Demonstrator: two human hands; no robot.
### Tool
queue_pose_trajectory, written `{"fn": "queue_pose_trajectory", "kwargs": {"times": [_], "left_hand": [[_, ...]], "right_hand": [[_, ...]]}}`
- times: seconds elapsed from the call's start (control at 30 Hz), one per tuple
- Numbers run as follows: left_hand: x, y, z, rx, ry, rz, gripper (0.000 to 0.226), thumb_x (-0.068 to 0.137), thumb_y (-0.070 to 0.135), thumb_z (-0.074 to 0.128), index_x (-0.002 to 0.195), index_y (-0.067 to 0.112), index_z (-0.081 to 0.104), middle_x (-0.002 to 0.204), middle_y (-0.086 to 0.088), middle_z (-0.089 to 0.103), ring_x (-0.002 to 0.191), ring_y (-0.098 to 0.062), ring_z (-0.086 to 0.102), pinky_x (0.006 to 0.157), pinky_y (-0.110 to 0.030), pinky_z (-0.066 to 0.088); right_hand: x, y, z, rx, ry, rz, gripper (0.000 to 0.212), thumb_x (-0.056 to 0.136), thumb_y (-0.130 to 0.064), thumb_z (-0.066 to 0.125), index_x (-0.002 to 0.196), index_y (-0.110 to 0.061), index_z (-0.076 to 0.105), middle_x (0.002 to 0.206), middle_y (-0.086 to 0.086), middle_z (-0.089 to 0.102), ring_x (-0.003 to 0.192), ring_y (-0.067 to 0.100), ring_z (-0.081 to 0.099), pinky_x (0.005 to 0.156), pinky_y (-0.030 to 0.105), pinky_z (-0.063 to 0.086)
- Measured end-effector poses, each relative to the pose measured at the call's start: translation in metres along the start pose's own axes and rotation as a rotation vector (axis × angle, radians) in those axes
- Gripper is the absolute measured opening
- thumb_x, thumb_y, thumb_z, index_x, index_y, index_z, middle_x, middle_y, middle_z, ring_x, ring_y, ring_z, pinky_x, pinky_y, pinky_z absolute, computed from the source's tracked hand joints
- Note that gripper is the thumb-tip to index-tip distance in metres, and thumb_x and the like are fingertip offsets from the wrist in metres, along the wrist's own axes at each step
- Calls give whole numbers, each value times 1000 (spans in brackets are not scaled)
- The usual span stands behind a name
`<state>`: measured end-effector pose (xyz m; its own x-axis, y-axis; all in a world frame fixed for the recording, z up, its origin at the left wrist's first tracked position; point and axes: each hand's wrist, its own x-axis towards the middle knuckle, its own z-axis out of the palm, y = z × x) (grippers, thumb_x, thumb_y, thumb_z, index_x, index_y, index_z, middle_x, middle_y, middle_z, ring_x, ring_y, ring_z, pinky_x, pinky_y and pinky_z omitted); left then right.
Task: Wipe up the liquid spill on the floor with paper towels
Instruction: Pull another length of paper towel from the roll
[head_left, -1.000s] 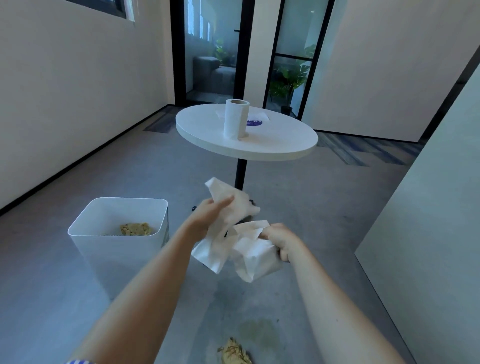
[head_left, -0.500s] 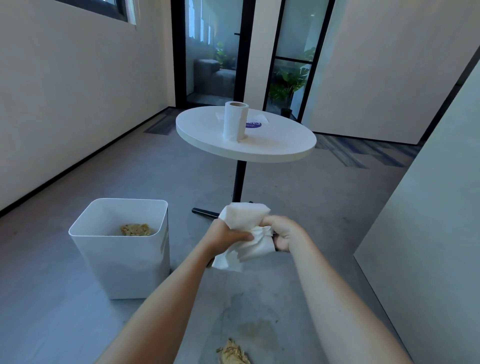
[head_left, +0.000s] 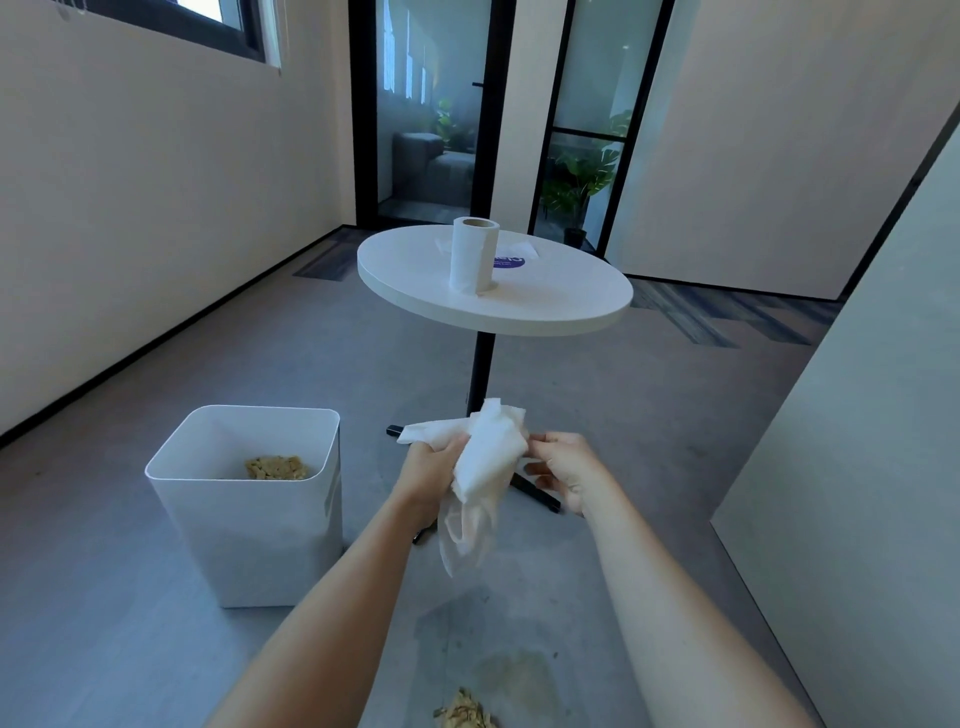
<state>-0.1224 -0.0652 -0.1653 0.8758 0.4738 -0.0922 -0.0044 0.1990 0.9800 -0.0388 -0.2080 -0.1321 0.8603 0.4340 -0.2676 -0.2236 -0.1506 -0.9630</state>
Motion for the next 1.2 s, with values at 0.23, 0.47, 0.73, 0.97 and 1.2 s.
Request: {"fn": "queue_pose_trajectory", "kwargs": {"times": [0.23,0.47,0.73,0.97,1.2], "left_hand": [[-4,-5,0,-208,223,-154,16,89,-2,48,79,8,55,69,-7,54,60,-20,53,55,-25,43],[5,-17,-12,-498,379,-230,16,101,16,43,107,7,55,93,-6,64,81,-18,61,77,-34,48],[9,3,-5,-358,505,-209,19,98,20,46,89,7,56,79,-4,57,81,-24,55,71,-32,45],[19,13,-3,-255,568,-227,63,70,70,67,74,8,58,71,-3,57,70,-23,57,78,-36,51],[25,21,-2,-206,682,-174,35,90,39,59,91,5,63,82,-5,60,75,-23,57,69,-29,43]], "right_hand": [[4,-14,8,-94,281,-211,23,74,-12,65,57,-14,49,70,7,54,71,19,50,64,30,41],[3,-41,6,128,213,-46,25,85,8,36,89,-5,57,82,13,59,67,22,56,55,28,47],[-4,-34,9,-63,-164,87,55,69,-41,78,106,-2,68,104,16,71,89,27,69,83,41,55],[2,-35,17,-269,-180,-81,15,79,-14,76,89,-7,67,84,7,70,72,17,66,67,28,53],[9,-46,18,-351,-187,-150,13,86,-12,69,96,-3,69,88,7,71,78,18,66,80,33,52]]}}
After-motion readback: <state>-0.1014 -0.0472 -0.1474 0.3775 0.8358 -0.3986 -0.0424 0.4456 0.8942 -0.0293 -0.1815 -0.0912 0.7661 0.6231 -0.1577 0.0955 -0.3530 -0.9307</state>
